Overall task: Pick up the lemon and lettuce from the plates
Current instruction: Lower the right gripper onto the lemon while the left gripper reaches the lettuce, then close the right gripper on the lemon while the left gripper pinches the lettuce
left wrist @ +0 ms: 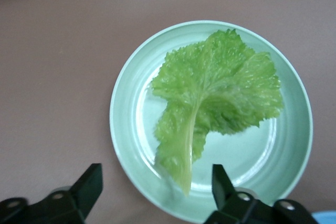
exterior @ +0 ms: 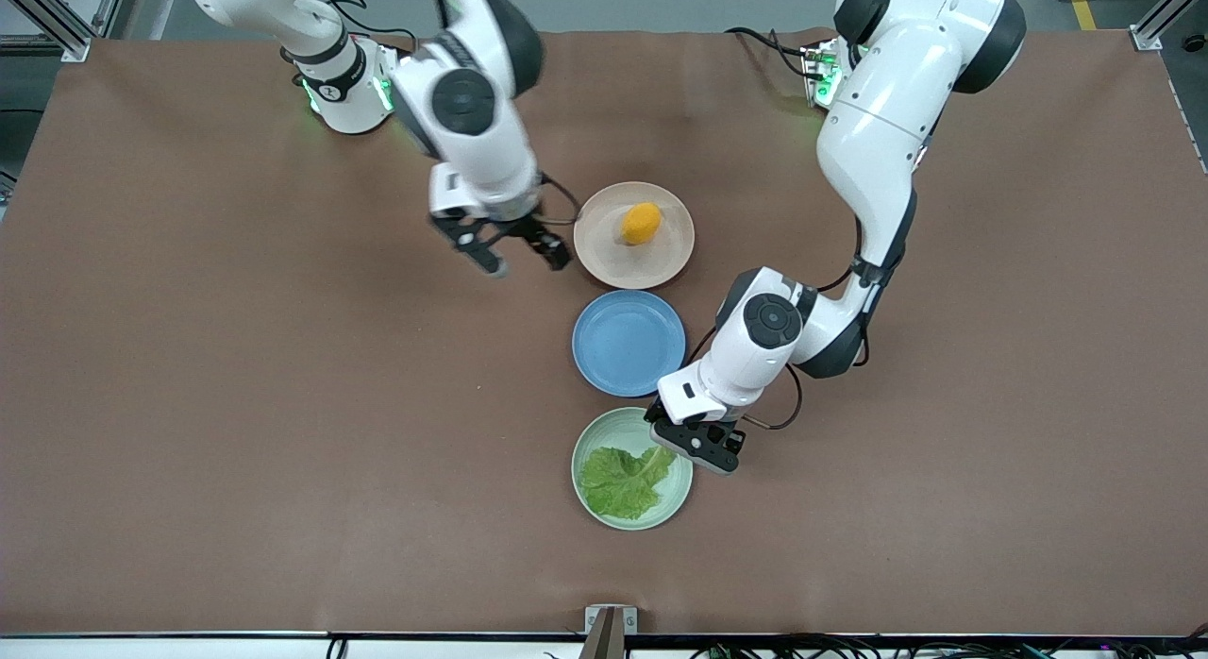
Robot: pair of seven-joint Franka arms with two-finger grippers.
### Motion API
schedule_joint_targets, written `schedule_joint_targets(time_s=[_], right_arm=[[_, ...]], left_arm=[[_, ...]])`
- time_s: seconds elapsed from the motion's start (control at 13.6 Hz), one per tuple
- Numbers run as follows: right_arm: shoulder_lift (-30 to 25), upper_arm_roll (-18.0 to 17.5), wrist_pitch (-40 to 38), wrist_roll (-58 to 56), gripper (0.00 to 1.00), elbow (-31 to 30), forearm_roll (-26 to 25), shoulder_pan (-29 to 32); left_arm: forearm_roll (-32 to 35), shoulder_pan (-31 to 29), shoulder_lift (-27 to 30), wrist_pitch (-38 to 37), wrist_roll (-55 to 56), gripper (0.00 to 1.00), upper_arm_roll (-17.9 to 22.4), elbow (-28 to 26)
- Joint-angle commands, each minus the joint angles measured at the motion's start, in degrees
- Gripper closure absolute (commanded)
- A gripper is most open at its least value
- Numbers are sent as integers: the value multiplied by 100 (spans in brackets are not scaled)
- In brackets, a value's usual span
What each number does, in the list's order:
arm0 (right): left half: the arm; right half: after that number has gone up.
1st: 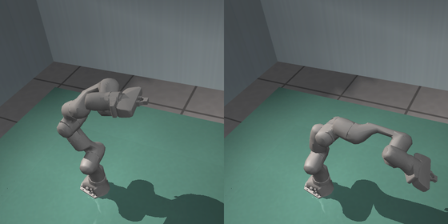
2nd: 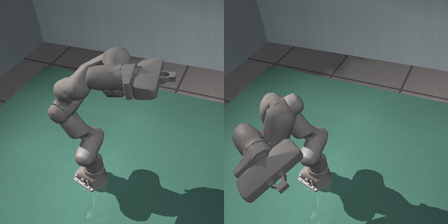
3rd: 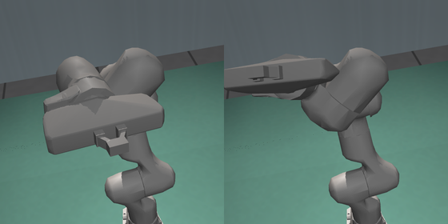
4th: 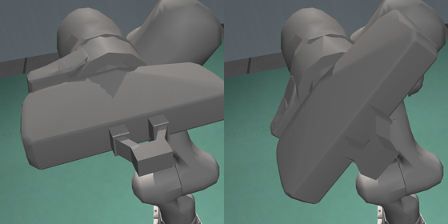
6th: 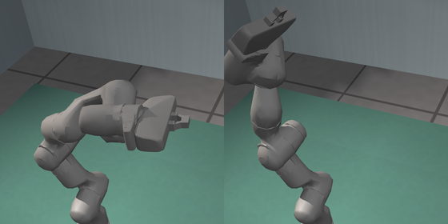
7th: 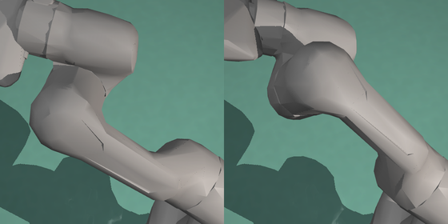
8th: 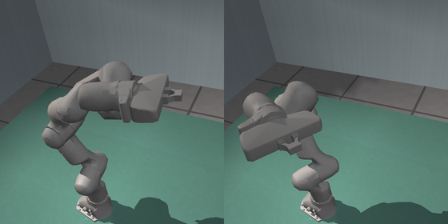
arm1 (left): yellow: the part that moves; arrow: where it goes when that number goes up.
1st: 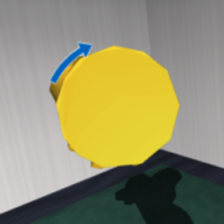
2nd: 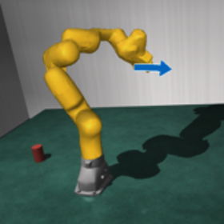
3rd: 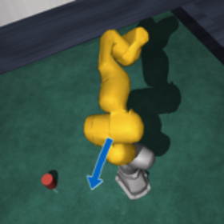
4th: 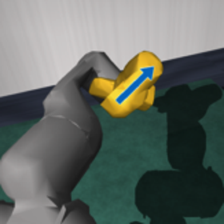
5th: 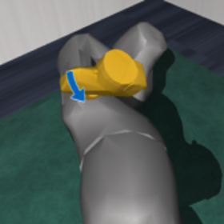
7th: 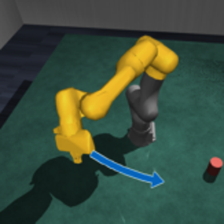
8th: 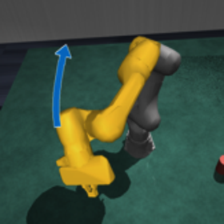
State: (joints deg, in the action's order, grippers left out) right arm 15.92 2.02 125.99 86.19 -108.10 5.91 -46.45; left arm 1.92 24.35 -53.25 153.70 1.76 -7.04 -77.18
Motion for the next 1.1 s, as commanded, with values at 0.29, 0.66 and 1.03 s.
schedule_joint_targets(time_s=[0.29, 0.66, 1.03], right_arm=[[1509, 114, 1148, 1399, 0, 411, -204, -1049], [2064, 105, 1191, 1576, 0, 754, -310, -1428], [2126, 105, 1191, 1673, 11, 825, -301, -1656]], left_arm=[[107, 149, -335, 582, -158, 21, 71, 308], [115, 333, -414, 608, -659, 29, 255, 361], [115, 535, -564, 846, -659, 50, 440, 423]])
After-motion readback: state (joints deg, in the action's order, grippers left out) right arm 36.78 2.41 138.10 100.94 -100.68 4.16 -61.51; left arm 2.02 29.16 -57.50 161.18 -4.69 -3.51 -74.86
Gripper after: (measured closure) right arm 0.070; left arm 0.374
